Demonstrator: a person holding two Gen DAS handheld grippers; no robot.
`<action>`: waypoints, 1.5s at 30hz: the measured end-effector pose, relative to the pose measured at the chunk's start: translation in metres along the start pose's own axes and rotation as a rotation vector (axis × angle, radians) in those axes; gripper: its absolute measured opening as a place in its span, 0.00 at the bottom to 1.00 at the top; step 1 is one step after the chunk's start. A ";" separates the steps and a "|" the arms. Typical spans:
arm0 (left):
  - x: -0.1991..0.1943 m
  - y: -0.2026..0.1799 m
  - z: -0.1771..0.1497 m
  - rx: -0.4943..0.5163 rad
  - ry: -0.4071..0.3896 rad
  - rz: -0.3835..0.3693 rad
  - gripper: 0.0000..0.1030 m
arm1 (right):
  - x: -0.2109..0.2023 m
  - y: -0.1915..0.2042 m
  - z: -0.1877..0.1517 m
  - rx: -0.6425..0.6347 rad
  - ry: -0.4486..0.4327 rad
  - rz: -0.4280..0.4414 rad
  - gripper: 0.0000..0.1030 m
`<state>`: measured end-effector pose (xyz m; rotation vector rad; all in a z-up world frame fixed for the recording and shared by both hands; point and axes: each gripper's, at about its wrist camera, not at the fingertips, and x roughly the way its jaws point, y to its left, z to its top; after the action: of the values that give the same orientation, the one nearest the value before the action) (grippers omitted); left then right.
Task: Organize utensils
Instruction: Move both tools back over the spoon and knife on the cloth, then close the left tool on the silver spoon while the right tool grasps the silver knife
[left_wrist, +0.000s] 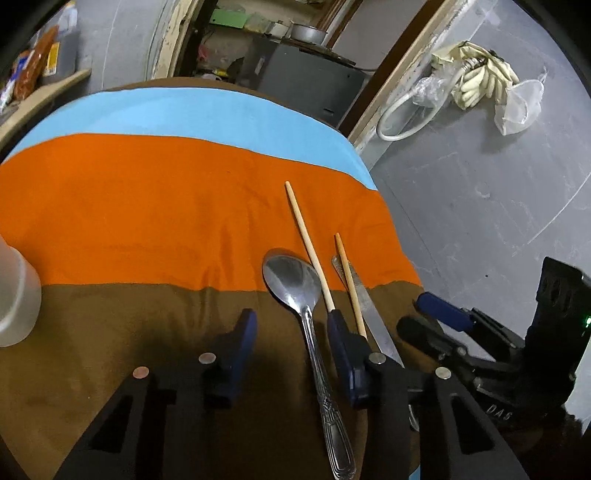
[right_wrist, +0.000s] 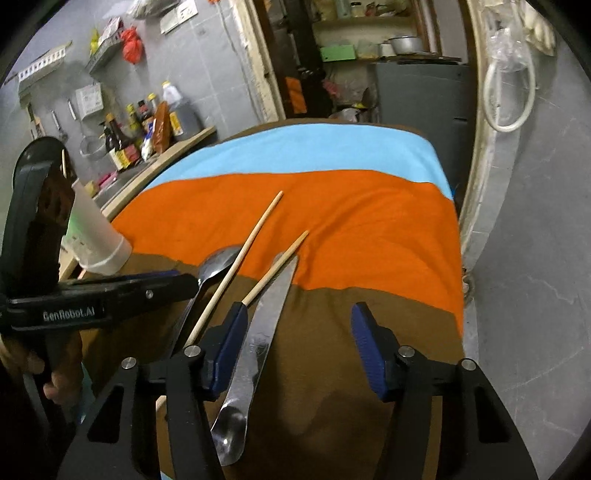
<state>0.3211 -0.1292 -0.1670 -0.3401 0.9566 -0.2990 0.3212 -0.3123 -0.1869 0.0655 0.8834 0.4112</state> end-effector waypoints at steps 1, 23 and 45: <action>0.000 0.001 0.001 -0.004 0.000 -0.005 0.36 | 0.003 0.002 0.000 -0.007 0.008 0.003 0.51; 0.015 -0.003 0.018 0.039 0.072 -0.030 0.29 | 0.032 -0.013 0.027 -0.008 0.115 -0.045 0.21; 0.020 0.001 0.025 0.017 0.142 -0.050 0.03 | 0.062 -0.024 0.027 0.175 0.219 0.109 0.04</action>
<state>0.3532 -0.1324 -0.1692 -0.3311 1.0853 -0.3802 0.3847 -0.3081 -0.2212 0.2336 1.1344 0.4476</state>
